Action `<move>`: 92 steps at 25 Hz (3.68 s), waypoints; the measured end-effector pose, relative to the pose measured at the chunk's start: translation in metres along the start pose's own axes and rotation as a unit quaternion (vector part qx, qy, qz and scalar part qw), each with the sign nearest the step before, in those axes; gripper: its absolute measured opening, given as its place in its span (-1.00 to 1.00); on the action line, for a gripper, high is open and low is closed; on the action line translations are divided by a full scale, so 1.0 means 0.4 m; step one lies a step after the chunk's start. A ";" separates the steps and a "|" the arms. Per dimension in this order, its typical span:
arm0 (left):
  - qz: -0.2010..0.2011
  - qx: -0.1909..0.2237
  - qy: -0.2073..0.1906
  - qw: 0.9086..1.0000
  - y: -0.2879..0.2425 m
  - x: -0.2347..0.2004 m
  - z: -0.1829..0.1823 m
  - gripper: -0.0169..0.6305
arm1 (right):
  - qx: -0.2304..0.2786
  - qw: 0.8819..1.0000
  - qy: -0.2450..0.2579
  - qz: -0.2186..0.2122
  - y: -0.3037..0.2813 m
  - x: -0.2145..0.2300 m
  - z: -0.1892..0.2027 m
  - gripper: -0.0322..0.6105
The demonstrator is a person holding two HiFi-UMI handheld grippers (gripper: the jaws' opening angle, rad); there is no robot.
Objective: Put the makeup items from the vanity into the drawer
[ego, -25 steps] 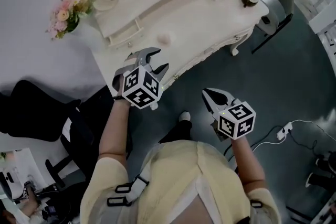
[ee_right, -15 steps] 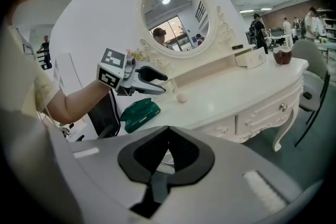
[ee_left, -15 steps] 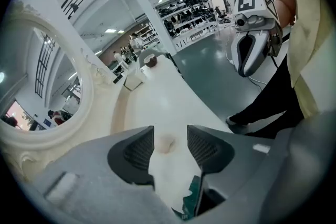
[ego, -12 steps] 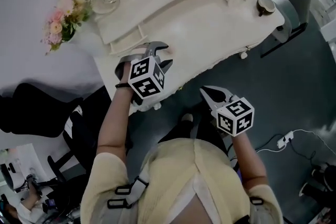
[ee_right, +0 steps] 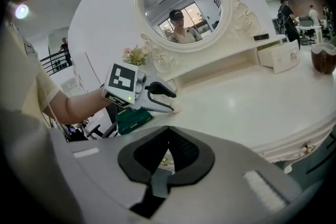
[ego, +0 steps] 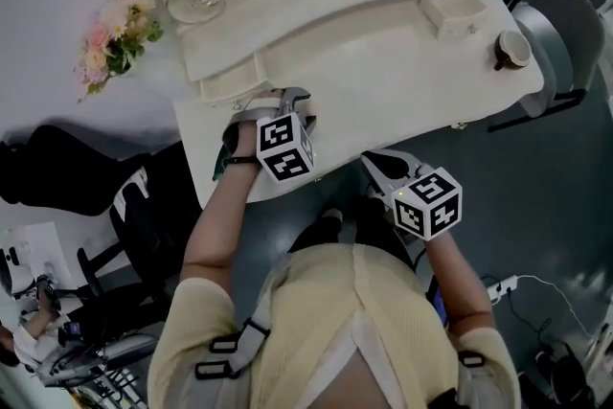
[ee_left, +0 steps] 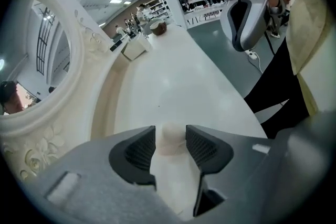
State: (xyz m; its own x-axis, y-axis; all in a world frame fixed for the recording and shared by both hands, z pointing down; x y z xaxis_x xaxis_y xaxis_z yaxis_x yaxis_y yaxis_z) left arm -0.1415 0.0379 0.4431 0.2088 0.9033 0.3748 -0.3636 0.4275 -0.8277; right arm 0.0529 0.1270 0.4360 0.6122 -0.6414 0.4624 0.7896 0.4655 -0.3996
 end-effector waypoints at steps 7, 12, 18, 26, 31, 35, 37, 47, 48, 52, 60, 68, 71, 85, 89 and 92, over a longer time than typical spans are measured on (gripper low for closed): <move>0.035 -0.018 0.025 0.999 -0.031 -0.011 0.003 -0.35 | -0.025 0.999 -0.001 -0.037 -0.035 0.061 -0.029 -0.89; 0.053 -0.029 0.010 0.998 -0.037 -0.007 -0.004 -0.44 | -0.036 0.998 0.004 -0.058 -0.054 0.090 -0.046 -0.89; 0.027 -0.021 0.001 0.999 -0.010 -0.017 -0.028 -0.50 | -0.047 0.995 0.014 -0.085 -0.072 0.104 -0.066 -0.89; -0.047 -0.008 0.006 0.999 0.066 -0.024 -0.086 -0.50 | -0.054 0.990 0.025 -0.130 -0.089 0.120 -0.082 -0.89; -0.089 -0.012 0.037 0.995 0.122 -0.035 -0.086 -0.50 | -0.062 0.984 0.033 -0.161 -0.103 0.118 -0.091 -0.89; -0.121 -0.028 0.054 0.991 0.162 -0.034 -0.057 -0.49 | -0.069 0.981 0.040 -0.178 -0.124 0.109 -0.096 -0.89; -0.140 -0.038 0.068 0.987 0.184 -0.043 -0.031 -0.49 | -0.070 0.979 0.042 -0.187 -0.134 0.099 -0.102 -0.89; -0.209 -0.062 0.114 0.969 0.252 -0.133 0.135 -0.48 | -0.075 0.982 0.054 -0.167 -0.169 0.085 -0.138 -0.89; -0.207 -0.060 0.116 0.969 0.248 -0.140 0.145 -0.48 | -0.077 0.982 0.057 -0.164 -0.171 0.084 -0.143 -0.89; -0.197 -0.056 0.121 0.971 0.227 -0.164 0.181 -0.46 | -0.083 0.984 0.060 -0.148 -0.195 0.090 -0.162 -0.89; -0.182 -0.044 0.144 0.972 0.213 -0.179 0.236 -0.39 | -0.100 0.982 0.064 -0.148 -0.236 0.068 -0.169 -0.89; -0.188 -0.033 0.161 0.968 0.222 -0.175 0.264 -0.39 | -0.100 0.983 0.064 -0.143 -0.258 0.066 -0.195 -0.89; -0.193 -0.020 0.171 0.966 0.235 -0.174 0.268 -0.39 | -0.103 0.982 0.068 -0.144 -0.273 0.058 -0.202 -0.89; -0.230 0.063 0.261 0.936 0.308 -0.177 0.239 -0.39 | -0.060 0.983 0.100 -0.140 -0.284 0.034 -0.292 -0.89; -0.276 0.071 0.277 0.917 0.338 -0.180 0.185 -0.39 | -0.033 0.984 0.110 -0.133 -0.260 0.062 -0.337 -0.89; -0.308 0.103 0.305 0.895 0.353 -0.187 0.134 -0.39 | -0.009 0.986 0.117 -0.120 -0.233 0.094 -0.376 -0.89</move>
State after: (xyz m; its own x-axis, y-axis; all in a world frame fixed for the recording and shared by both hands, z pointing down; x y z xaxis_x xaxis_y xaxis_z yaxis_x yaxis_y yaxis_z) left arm -0.2572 0.0327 0.3204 0.8609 0.3330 0.3847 -0.1555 0.8921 -0.4243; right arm -0.0039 -0.0320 0.3716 0.3806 -0.8559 0.3502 0.9080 0.2742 -0.3168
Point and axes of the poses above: the fingertips, and each gripper's own axes: y backward along the fingers, x to its right, z out of its underside, the point moved 10 cm from there along y, backward along the fingers, and after that the axes turned 7 degrees about x, right-handed, at the moved point
